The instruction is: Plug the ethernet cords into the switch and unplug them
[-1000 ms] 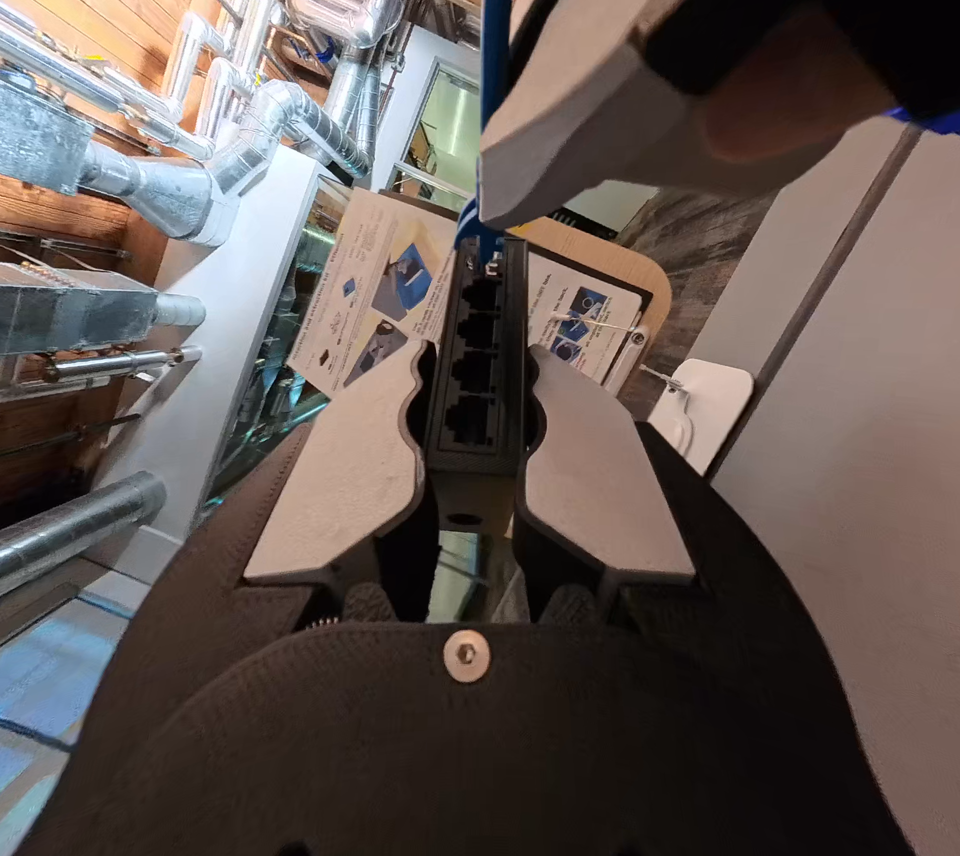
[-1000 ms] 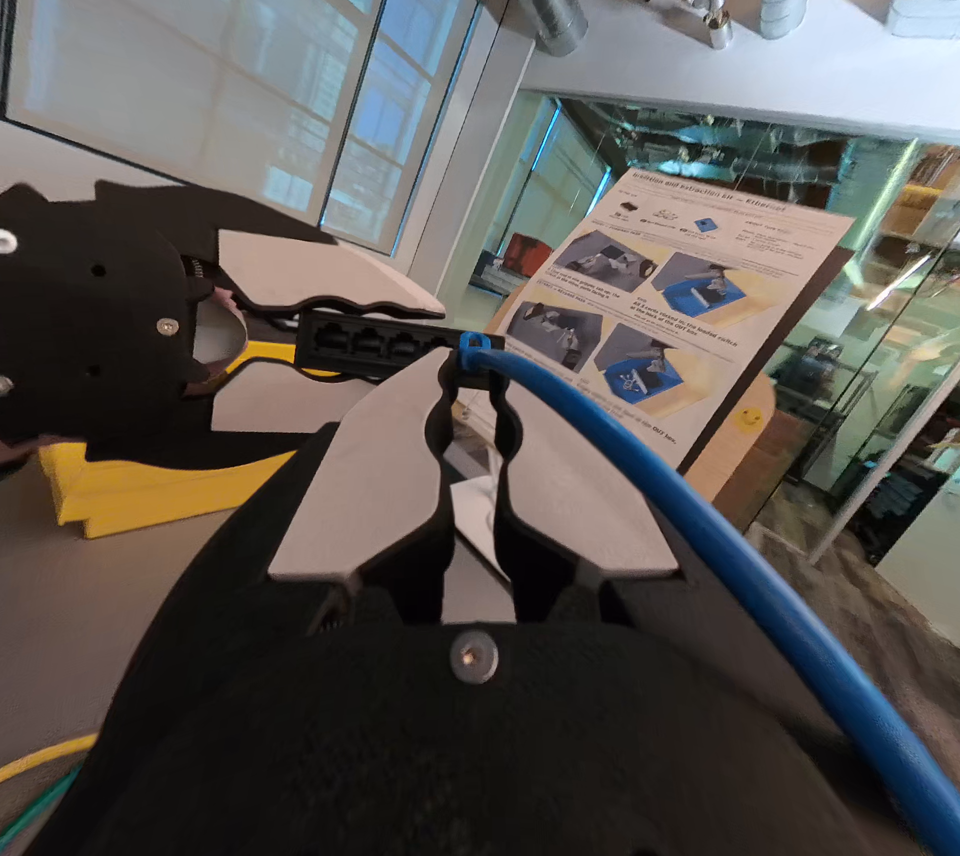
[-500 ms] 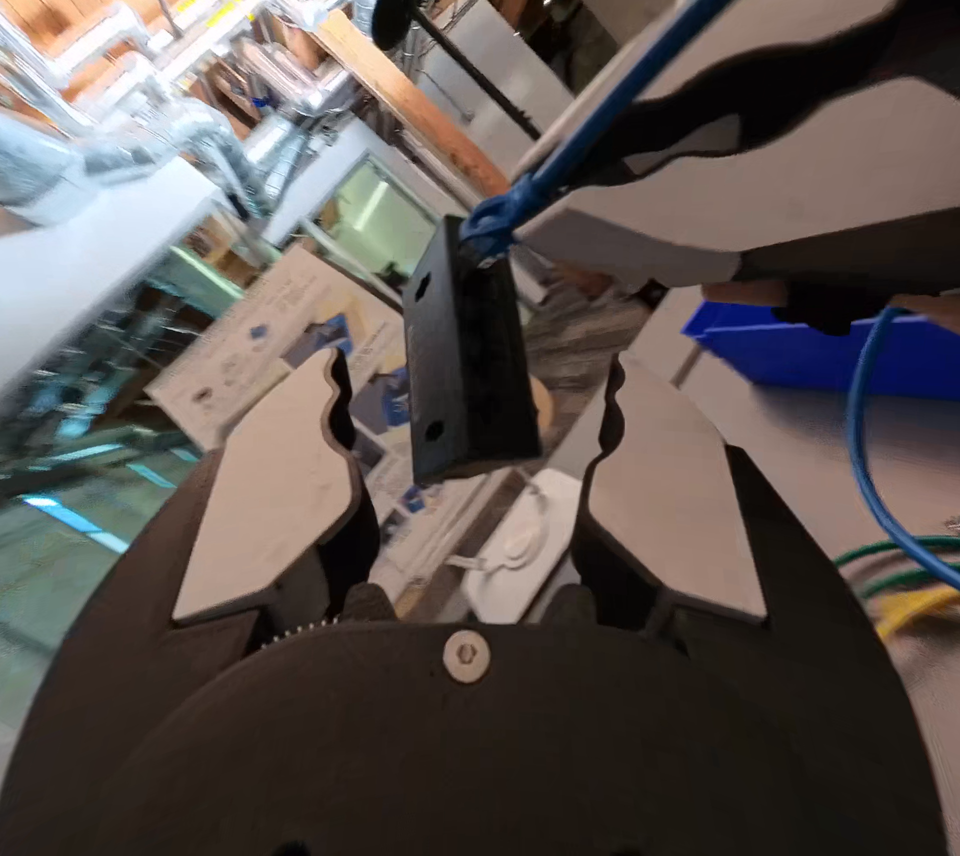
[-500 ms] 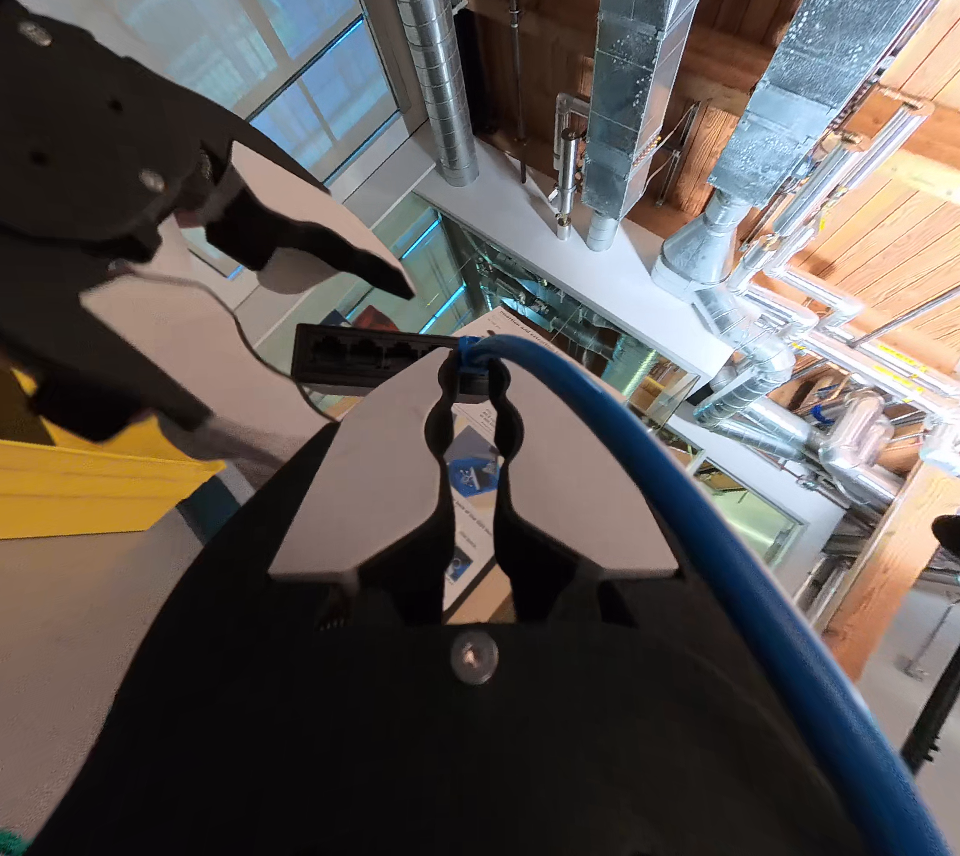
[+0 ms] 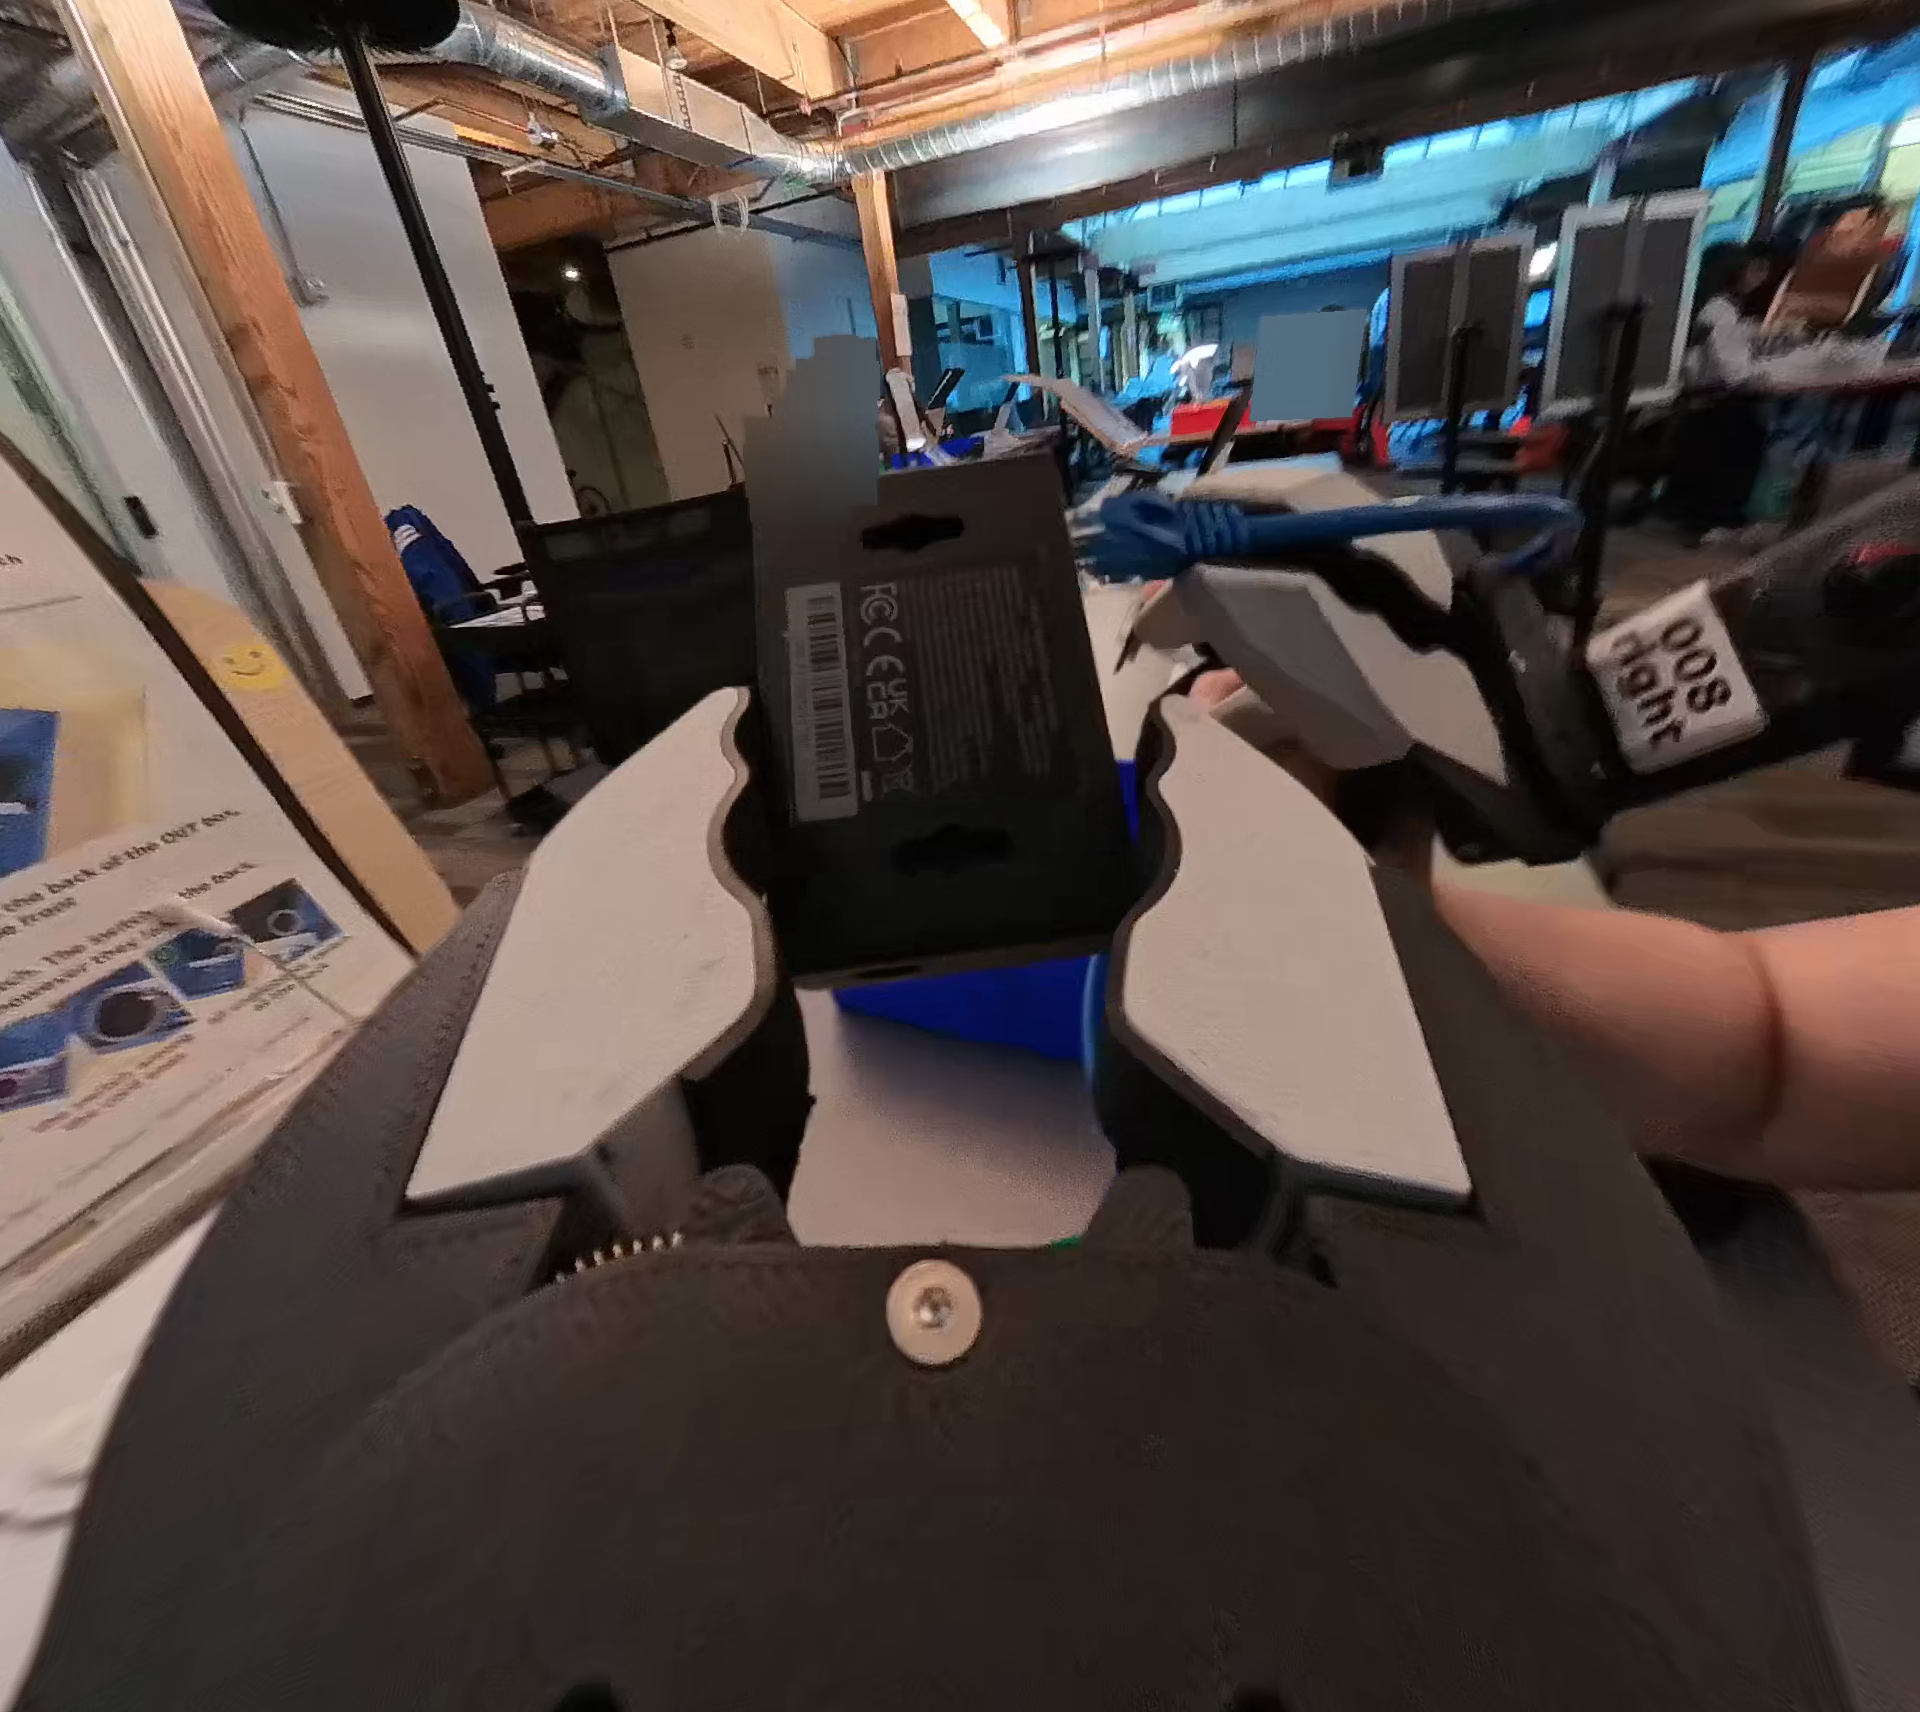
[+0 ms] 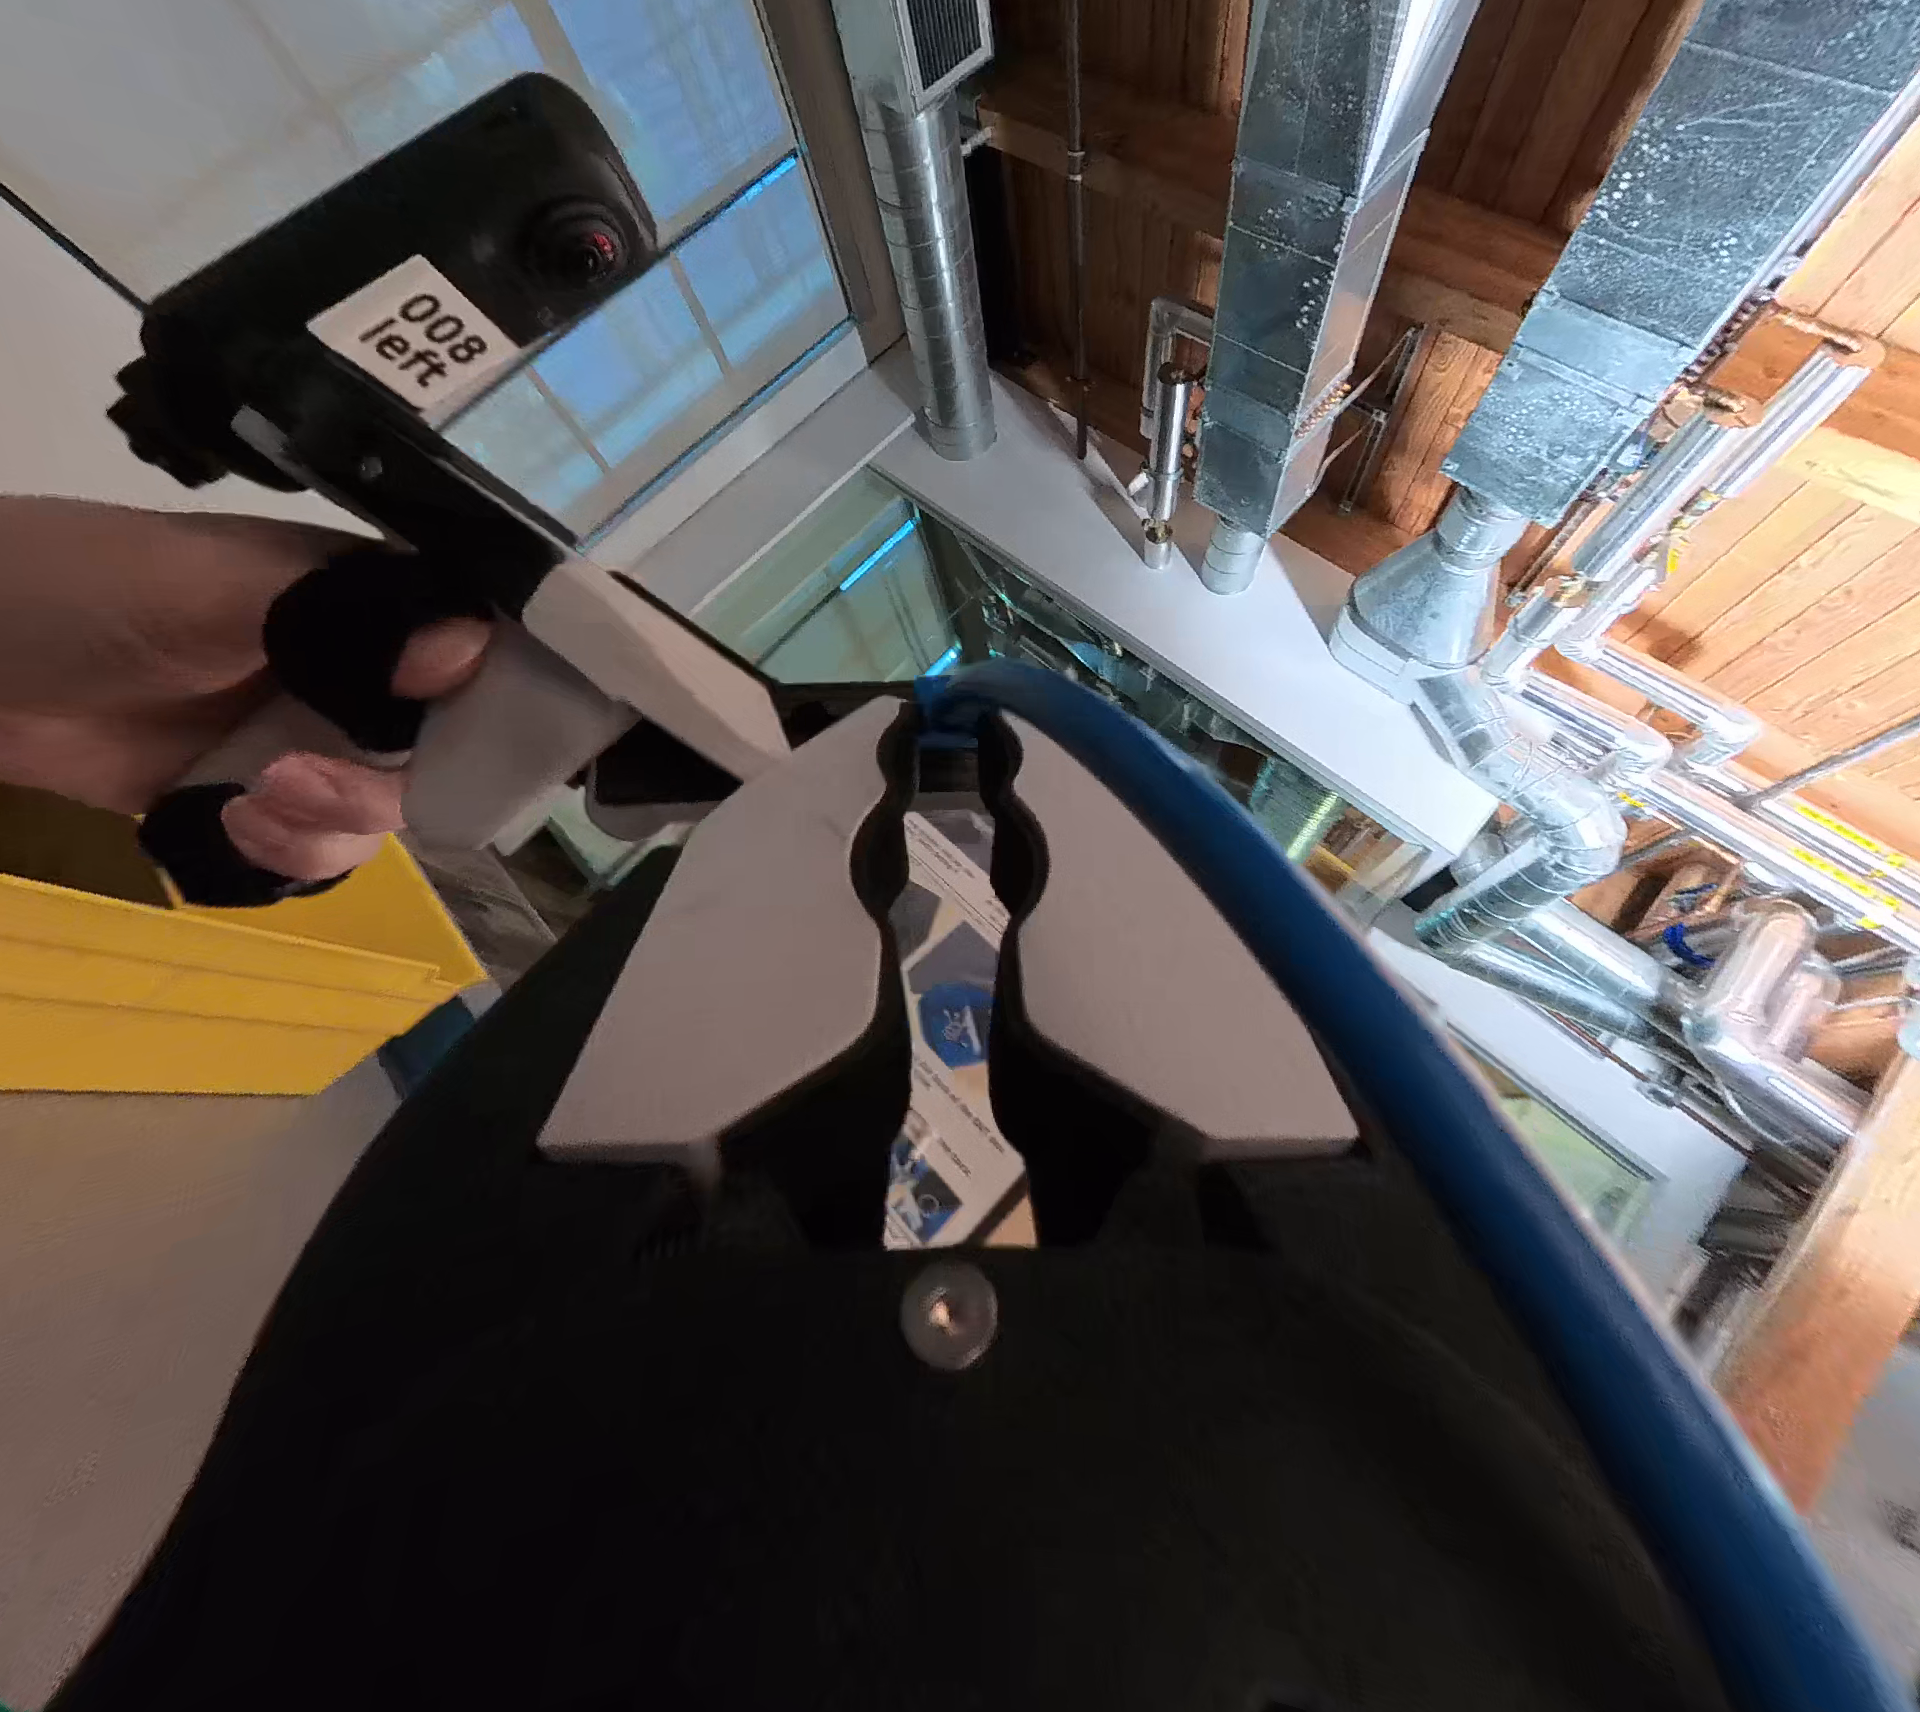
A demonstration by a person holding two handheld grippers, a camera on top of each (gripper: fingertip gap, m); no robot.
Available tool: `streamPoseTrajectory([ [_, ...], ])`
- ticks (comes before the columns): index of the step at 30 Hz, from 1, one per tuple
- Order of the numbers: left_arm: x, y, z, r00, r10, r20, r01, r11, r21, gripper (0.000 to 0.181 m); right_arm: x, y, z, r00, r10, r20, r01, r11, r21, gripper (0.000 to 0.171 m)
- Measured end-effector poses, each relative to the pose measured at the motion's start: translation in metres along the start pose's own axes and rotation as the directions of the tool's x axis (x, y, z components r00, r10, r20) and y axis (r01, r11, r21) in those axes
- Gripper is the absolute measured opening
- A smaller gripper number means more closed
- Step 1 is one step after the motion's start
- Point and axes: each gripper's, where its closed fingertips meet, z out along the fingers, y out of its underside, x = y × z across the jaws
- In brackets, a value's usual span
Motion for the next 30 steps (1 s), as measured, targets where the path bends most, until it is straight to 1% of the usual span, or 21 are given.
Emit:
streamPoseTrajectory([
  [1,-0.002,0.003,-0.001,0.999,0.043,0.023,-0.043,0.999,-0.028,0.067,-0.002,0.001,0.001,1.0,0.012,0.017,-0.011,1.0,-0.005,0.011],
  [3,-0.006,0.004,-0.004,0.99,0.119,0.072,-0.115,0.992,-0.056,0.068,-0.004,0.004,0.003,0.997,0.062,0.041,-0.062,0.998,-0.016,0.014],
  [5,-0.008,-0.004,-0.009,0.986,0.125,0.109,-0.124,0.992,-0.018,0.067,-0.004,0.011,0.005,0.992,0.119,0.05,-0.117,0.992,-0.042,0.012],
  [6,-0.009,-0.008,-0.011,0.983,0.134,0.122,-0.135,0.991,-0.004,0.064,-0.003,0.015,0.005,0.99,0.127,0.055,-0.124,0.991,-0.058,0.012],
  [8,-0.01,-0.006,-0.012,0.973,0.174,0.153,-0.169,0.985,-0.046,0.064,-0.004,0.018,0.005,0.986,0.155,0.063,-0.15,0.986,-0.066,0.012],
  [10,-0.009,-0.006,-0.01,0.97,0.178,0.168,-0.172,0.984,-0.049,0.064,-0.002,0.018,0.004,0.984,0.17,0.058,-0.167,0.985,-0.051,0.012],
  [13,-0.011,-0.004,-0.011,0.966,0.185,0.182,-0.173,0.982,-0.08,0.064,-0.004,0.022,0.006,0.981,0.178,0.083,-0.172,0.982,-0.078,0.012],
  [19,-0.01,0.0,-0.012,0.969,0.18,0.17,-0.162,0.98,-0.114,0.064,-0.006,0.023,0.006,0.967,0.227,0.111,-0.22,0.973,-0.075,0.013],
  [21,-0.012,0.0,-0.014,0.965,0.195,0.178,-0.174,0.977,-0.126,0.064,-0.008,0.026,0.008,0.961,0.244,0.132,-0.232,0.968,-0.095,0.013],
  [23,-0.018,-0.001,-0.014,0.952,0.21,0.224,-0.184,0.974,-0.134,0.064,-0.008,0.035,0.011,0.957,0.261,0.126,-0.244,0.96,-0.134,0.013],
  [24,-0.025,0.003,-0.012,0.939,0.217,0.265,-0.175,0.969,-0.174,0.063,-0.008,0.045,0.014,0.946,0.301,0.12,-0.277,0.944,-0.179,0.012],
  [25,-0.034,0.014,-0.009,0.922,0.245,0.3,-0.174,0.954,-0.243,0.063,-0.008,0.055,0.015,0.931,0.346,0.12,-0.317,0.925,-0.209,0.012],
  [27,-0.054,0.04,-0.006,0.88,0.31,0.361,-0.17,0.913,-0.37,0.062,-0.013,0.08,0.018,0.89,0.438,0.122,-0.397,0.879,-0.263,0.013],
  [28,-0.068,0.057,-0.006,0.859,0.321,0.4,-0.135,0.894,-0.427,0.062,-0.019,0.098,0.019,0.856,0.503,0.12,-0.443,0.832,-0.334,0.014],
  [29,-0.085,0.074,-0.008,0.835,0.311,0.453,-0.078,0.883,-0.462,0.062,-0.029,0.118,0.018,0.806,0.58,0.122,-0.486,0.764,-0.424,0.017],
  [30,-0.1,0.091,-0.011,0.82,0.273,0.502,-0.007,0.883,-0.469,0.062,-0.037,0.138,0.015,0.751,0.653,0.099,-0.528,0.683,-0.504,0.022],
])
